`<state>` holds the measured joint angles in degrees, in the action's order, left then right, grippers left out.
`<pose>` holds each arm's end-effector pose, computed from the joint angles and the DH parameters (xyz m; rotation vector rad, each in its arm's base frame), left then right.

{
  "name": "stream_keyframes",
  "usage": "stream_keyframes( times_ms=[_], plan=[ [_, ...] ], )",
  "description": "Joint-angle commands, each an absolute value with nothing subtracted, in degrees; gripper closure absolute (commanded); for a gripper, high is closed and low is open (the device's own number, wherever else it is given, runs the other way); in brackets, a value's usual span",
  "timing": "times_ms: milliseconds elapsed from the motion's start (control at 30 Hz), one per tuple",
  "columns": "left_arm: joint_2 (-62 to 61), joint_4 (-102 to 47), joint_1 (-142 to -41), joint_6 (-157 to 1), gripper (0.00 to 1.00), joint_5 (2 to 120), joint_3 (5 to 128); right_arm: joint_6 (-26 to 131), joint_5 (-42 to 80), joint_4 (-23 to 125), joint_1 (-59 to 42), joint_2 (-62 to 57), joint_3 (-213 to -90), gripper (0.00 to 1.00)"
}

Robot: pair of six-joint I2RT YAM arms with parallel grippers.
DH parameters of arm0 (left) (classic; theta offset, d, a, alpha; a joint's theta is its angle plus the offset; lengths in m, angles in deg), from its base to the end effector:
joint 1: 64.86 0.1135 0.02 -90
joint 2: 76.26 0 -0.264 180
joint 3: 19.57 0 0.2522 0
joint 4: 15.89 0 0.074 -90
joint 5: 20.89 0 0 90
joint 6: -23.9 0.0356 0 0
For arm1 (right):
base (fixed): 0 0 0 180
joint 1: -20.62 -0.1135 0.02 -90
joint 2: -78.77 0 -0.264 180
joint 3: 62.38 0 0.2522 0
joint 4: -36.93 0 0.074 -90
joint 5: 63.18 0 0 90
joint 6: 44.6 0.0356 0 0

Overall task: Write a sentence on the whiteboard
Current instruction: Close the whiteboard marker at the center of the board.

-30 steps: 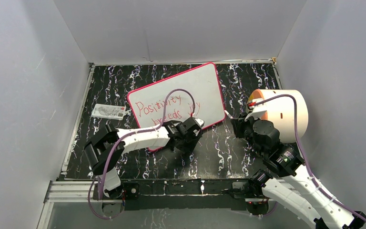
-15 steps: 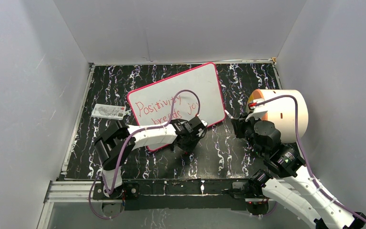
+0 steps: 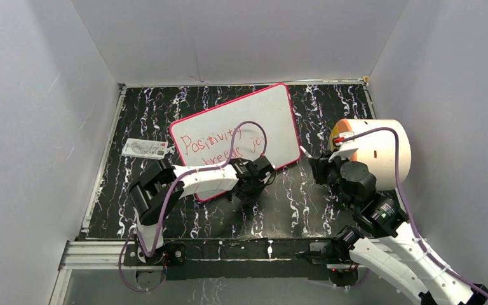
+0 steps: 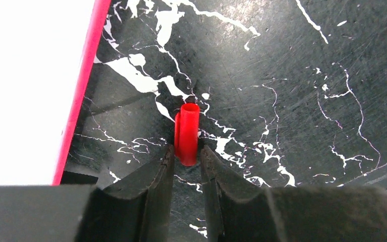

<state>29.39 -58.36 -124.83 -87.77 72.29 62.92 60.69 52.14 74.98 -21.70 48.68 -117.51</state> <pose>0.1860 -0.3179 0.1687 0.8914 2.6174 -0.3322 0.1016 0.0719 0.3287 -0.1056 1.7843 0.3279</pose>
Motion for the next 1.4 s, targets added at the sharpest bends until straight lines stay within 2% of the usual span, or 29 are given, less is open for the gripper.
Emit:
stream_keyframes(
  times_ms=[0,400,533,600,700,1367],
  plan=[
    [28.7,-61.4,-124.9,-88.1,0.75,73.8,64.1,61.2,52.4,72.6,-21.4,49.4,-118.3,1.00],
    [31.6,-60.7,-125.2,-88.4,0.74,74.2,64.2,61.4,52.2,72.5,-21.4,49.2,-117.9,1.00],
    [33.1,-60.3,-125.2,-88.3,0.78,74.2,63.5,61.4,52.3,72.5,-21.4,49.3,-117.8,1.00],
    [33.4,-60.3,-125.3,-88.3,0.85,73.8,63.0,61.4,52.3,72.6,-21.4,49.5,-117.8,1.00],
    [32.5,-60.2,-125.6,-88.0,1.00,74.6,62.4,61.4,52.4,72.6,-21.4,49.7,-117.6,1.00],
    [10.4,-57.1,-125.6,-74.8,1.00,84.9,57.5,64.7,46.0,72.8,-21.4,49.1,-117.6,1.00]
  ],
)
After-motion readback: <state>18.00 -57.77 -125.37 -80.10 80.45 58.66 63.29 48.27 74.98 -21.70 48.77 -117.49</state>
